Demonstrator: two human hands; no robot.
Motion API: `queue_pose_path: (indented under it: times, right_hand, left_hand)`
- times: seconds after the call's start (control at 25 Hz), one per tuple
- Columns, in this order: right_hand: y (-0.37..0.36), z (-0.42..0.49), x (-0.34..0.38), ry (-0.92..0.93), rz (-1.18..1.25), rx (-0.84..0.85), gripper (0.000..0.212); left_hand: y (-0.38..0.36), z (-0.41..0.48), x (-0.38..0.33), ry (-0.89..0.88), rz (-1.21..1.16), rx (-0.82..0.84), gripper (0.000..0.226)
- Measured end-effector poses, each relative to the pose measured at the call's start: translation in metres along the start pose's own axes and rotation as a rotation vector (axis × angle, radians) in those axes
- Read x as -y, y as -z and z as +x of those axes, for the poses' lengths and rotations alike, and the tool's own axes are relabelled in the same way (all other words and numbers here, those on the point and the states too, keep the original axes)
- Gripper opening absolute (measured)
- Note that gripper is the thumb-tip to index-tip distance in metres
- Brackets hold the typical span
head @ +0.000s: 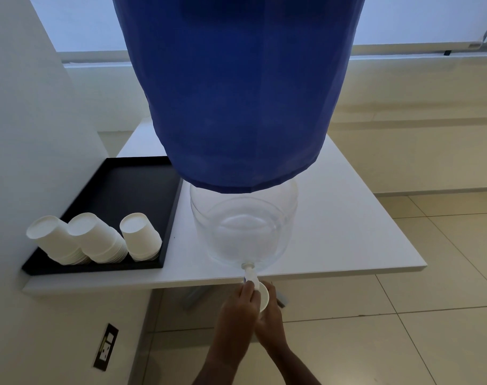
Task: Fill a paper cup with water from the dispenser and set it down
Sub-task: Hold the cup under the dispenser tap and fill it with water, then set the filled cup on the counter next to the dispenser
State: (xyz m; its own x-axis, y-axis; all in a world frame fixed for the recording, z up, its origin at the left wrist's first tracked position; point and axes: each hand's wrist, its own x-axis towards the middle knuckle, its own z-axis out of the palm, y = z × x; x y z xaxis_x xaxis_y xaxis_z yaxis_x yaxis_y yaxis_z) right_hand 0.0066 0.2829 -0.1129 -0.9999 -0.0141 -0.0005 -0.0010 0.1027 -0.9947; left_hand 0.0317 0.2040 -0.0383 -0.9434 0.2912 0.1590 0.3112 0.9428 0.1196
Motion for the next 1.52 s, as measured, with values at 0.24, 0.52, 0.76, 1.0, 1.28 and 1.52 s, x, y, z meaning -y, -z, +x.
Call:
queue_pose_path:
  times: [0.24,0.52,0.76,1.0,1.28,1.52]
  right_hand:
    - [0.020,-0.014,-0.012,-0.017,-0.020,-0.031,0.058]
    - [0.067,-0.016,-0.005,-0.005,-0.028,-0.114,0.063]
    - [0.114,0.017,0.027,0.097,-0.101,-0.194,0.067]
    - [0.144,0.065,0.043,0.047,-0.184,-0.285,0.078]
    - [0.160,0.095,0.026,-0.049,-0.173,-0.281,0.083]
    - [0.161,0.105,0.022,-0.070,-0.109,-0.240,0.082]
  left_hand:
    - [-0.014,-0.009,-0.004,0.210,-0.293,-0.147,0.051]
    - [-0.024,-0.007,-0.015,0.340,-0.282,-0.301,0.046]
    - [-0.018,0.019,-0.041,0.256,-0.217,-0.340,0.046]
    - [-0.021,0.050,-0.064,0.250,-0.143,-0.200,0.052]
    - [-0.043,0.064,-0.072,0.236,-0.071,-0.044,0.064]
    - [-0.052,0.075,-0.073,0.206,-0.013,0.025,0.067]
